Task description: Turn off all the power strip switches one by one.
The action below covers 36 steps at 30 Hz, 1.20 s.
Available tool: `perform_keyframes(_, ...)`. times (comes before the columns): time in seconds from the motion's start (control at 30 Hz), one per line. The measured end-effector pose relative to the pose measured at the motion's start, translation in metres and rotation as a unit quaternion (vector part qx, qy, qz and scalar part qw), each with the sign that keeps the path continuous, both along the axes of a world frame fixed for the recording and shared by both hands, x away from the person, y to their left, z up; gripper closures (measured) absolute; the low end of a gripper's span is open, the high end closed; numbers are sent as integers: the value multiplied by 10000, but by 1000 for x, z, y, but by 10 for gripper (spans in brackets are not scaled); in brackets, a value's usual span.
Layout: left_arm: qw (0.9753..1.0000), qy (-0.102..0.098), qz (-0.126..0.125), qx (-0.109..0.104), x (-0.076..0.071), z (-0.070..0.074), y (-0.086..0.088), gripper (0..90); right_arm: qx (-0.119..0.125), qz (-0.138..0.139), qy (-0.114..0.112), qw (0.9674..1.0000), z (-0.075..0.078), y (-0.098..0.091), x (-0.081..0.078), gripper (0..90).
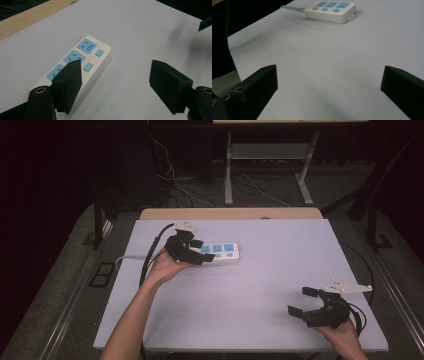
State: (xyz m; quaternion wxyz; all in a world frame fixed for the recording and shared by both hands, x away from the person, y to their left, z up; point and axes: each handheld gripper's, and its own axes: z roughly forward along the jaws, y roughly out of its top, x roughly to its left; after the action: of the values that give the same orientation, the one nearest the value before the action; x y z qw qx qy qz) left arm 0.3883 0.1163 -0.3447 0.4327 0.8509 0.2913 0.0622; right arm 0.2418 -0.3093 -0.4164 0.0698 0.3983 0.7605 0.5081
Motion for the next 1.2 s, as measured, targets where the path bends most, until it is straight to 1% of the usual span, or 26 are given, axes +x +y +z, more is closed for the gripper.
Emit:
perform_keyframes(0.07, 10000, -22, 96, -11, -5, -1, 6, 194, -3, 7, 6, 10000, 0, 0, 0, 7)
perform_keyframes(0.1, 9999, -30, 161, 8, -8, -1, 9, 161, -6, 8, 6, 10000, 0, 1, 0, 7)
perform_keyframes(0.17, 9996, -65, 268, -46, -14, -2, 14, 101, -6, 12, -2, 10000, 0, 1, 0, 7)
perform_keyframes(0.23, 9994, -71, 342, -64, -20, -2, 19, 14, -5, 12, 8, 10000, 0, 2, 0, 7)
perform_keyframes(0.27, 9992, -118, 385, -77, -23, -3, 21, 0, -9, 15, 9, 10000, 0, 2, 0, 7)
perform_keyframes(0.3, 9987, -217, 450, -70, -28, -3, 23, 0, -6, 16, 18, 10000, 0, 2, 0, 7)
perform_keyframes(0.33, 9984, -270, 487, -108, -31, -3, 26, 0, -13, 16, 15, 10000, 0, 3, 0, 7)
perform_keyframes(0.43, 9974, -348, 569, -272, -42, -4, 33, 0, -14, 16, 0, 10000, 0, 3, -1, 7)
perform_keyframes(0.67, 9956, -533, 628, -437, -69, -10, 43, 0, -18, 19, 14, 10000, 0, 4, -1, 7)
perform_keyframes(0.8, 9947, -563, 653, -563, -83, -19, 47, 0, -28, 29, 31, 10000, -1, 5, -2, 7)
perform_keyframes(0.87, 9944, -552, 677, -603, -90, -25, 49, 0, -36, 37, 27, 10000, -1, 5, -2, 7)
perform_keyframes(0.93, 9938, -516, 705, -694, -96, -33, 51, 0, -46, 47, 21, 10000, -1, 5, -2, 7)
perform_keyframes(1.03, 9923, -522, 782, -811, -106, -44, 54, 0, -50, 48, 40, 10000, -1, 5, -2, 7)
perform_keyframes(1.1, 9917, -533, 805, -845, -112, -51, 56, 0, -54, 51, 45, 10000, -1, 5, -3, 7)
perform_keyframes(1.17, 9914, -482, 818, -898, -117, -58, 57, 0, -62, 49, 58, 10000, -1, 6, -3, 7)
perform_keyframes(1.2, 9916, -473, 824, -880, -119, -60, 57, 0, -71, 53, 56, 9999, -1, 6, -3, 7)
